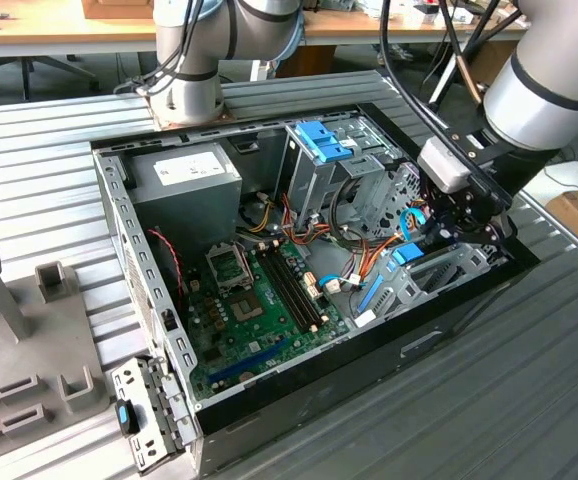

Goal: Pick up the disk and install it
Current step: 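Insert the second disk wire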

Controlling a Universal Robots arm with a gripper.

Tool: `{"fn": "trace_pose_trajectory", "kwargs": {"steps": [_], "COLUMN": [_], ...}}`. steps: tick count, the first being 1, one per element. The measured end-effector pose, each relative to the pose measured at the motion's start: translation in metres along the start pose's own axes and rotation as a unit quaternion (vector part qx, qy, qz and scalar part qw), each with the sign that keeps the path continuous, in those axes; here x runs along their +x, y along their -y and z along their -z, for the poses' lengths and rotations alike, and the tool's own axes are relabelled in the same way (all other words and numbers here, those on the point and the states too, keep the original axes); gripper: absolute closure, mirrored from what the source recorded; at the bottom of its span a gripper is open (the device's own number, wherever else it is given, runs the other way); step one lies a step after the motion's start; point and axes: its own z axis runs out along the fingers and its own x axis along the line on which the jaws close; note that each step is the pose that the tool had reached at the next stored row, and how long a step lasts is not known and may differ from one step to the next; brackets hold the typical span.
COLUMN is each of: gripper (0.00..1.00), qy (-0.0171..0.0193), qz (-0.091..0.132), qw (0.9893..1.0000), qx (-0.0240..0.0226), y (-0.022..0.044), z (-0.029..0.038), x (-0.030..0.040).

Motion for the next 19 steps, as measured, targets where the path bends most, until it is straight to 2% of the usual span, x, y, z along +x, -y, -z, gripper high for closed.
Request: {"fn": "trace_pose_trajectory", "kwargs": {"steps": [1, 2, 8, 13, 19], "gripper": [0.84, 0.84, 0.84, 0.84, 0.84], "qy": [-0.0104, -0.0146, -0.0146, -0.0148, -0.0200], "qz": [0.002, 0.002, 0.002, 0.002, 0.003], "qw": [0.9999, 0.9999, 0.9999, 0.9999, 0.9998], "qx": [-0.0002, -0.0002, -0.0002, -0.0002, -0.0003], "y": [0.0013, 0.0015, 0.0015, 0.0013, 0.0019], "z": [-0.0002, -0.0003, -0.0008, -0.0021, -0.0025], "x": [-0.0003, -0.0008, -0.0053, -0.0061, -0.0060]}}
